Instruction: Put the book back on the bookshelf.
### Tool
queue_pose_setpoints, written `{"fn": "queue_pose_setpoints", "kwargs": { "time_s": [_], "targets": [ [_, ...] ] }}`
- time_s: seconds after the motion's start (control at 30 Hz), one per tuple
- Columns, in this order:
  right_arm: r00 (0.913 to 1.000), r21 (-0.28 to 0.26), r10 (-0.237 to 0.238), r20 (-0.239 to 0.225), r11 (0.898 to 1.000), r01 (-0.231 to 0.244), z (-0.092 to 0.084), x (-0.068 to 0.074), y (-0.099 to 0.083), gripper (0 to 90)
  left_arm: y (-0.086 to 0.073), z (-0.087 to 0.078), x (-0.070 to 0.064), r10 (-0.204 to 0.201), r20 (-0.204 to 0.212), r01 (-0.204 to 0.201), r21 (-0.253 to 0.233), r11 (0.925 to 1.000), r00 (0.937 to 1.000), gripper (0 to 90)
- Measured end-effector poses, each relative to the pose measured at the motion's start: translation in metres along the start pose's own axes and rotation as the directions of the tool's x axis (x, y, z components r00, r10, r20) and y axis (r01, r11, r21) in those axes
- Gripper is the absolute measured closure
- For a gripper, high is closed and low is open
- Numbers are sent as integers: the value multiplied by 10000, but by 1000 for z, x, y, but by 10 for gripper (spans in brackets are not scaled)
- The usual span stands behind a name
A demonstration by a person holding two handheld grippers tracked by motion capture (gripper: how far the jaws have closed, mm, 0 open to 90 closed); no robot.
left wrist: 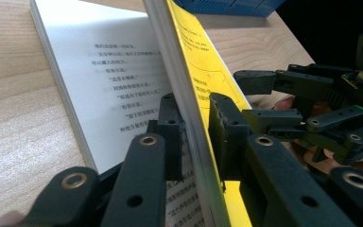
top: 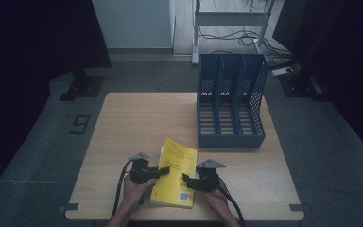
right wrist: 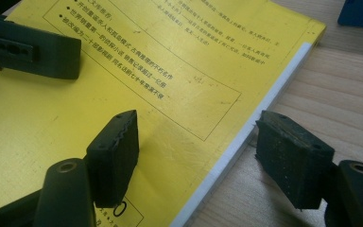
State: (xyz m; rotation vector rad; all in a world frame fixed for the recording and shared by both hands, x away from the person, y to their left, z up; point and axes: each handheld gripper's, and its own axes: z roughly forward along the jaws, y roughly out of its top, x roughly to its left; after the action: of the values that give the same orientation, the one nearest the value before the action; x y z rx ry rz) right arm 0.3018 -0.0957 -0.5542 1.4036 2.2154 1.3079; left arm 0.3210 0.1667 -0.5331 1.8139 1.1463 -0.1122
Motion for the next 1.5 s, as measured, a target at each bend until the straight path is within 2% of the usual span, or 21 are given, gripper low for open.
{"fn": "queue_pose_setpoints", "kwargs": {
  "time_s": [0.4, 0.53, 0.7, 0.83, 1.0, 1.2, 1.5],
  "targets": [
    [10000, 4, 10, -52, 10000, -10, 0, -1, 0, 296, 2, -1, -1, -263, 139, 262, 9, 9997, 9996, 789],
    [10000, 0, 30, -91, 10000, -30, 0, -1, 0, 295, 2, -2, -2, -200, 136, 201, -46, 9998, 9997, 799],
    [9999, -24, 10, -144, 10000, -10, 0, -2, 0, 295, 2, -3, -6, -118, 77, 119, -200, 9997, 9999, 806],
    [9997, -48, 61, -227, 10000, -62, -1, -3, 1, 290, 2, -3, -7, -261, 108, 264, -297, 9992, 9996, 810],
    [9998, -26, -1, -221, 10000, 1, -2, -3, 2, 270, 2, -3, -7, -399, 244, 410, -499, 9979, 9989, 815],
    [9987, 139, 80, -505, 9999, -73, -3, -4, 3, 257, 3, -4, -6, -614, 450, 647, -750, 9951, 9971, 821],
    [9977, 35, 15, -677, 10000, -12, -4, -3, 4, 237, 4, -9, -7, -592, 570, 642, -915, 9937, 9966, 828]
  ]
}}
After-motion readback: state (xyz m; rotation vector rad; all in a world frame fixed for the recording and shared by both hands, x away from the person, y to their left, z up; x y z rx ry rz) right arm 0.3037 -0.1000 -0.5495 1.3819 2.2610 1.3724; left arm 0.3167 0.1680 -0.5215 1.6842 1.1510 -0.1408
